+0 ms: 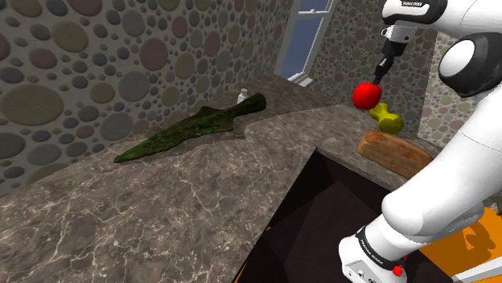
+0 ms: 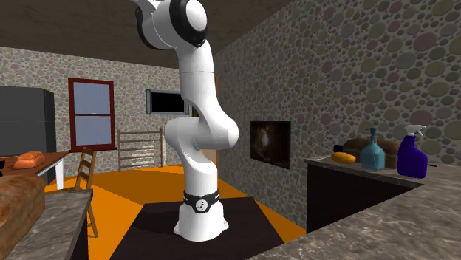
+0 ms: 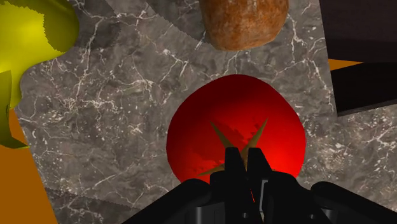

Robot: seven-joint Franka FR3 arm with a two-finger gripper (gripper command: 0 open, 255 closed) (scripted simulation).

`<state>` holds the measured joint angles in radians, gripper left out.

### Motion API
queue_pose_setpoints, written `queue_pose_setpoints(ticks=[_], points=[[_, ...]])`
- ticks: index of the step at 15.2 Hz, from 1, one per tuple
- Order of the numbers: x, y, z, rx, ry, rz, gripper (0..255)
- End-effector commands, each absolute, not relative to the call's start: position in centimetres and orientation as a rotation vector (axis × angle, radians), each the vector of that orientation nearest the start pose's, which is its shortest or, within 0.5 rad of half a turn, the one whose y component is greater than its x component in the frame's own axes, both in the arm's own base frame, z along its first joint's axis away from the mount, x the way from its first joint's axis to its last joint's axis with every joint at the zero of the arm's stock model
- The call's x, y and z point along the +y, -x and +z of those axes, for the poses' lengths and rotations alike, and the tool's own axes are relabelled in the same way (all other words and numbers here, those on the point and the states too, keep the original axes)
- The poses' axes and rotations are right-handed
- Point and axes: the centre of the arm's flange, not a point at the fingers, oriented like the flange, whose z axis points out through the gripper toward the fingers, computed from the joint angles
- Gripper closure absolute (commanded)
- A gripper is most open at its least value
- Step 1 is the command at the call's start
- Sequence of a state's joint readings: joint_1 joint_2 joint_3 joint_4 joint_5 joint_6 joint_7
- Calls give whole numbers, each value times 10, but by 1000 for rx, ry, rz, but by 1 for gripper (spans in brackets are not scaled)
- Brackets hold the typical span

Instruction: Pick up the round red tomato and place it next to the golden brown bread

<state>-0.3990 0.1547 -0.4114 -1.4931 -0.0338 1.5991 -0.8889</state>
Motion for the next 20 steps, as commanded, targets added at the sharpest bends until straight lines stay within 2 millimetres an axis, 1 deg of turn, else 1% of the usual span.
queue_pose_setpoints(ticks=[1,20], points=[[-425,-424,571,-132,3172,151,255],[-425,-424,471,-132,3172,151,255]])
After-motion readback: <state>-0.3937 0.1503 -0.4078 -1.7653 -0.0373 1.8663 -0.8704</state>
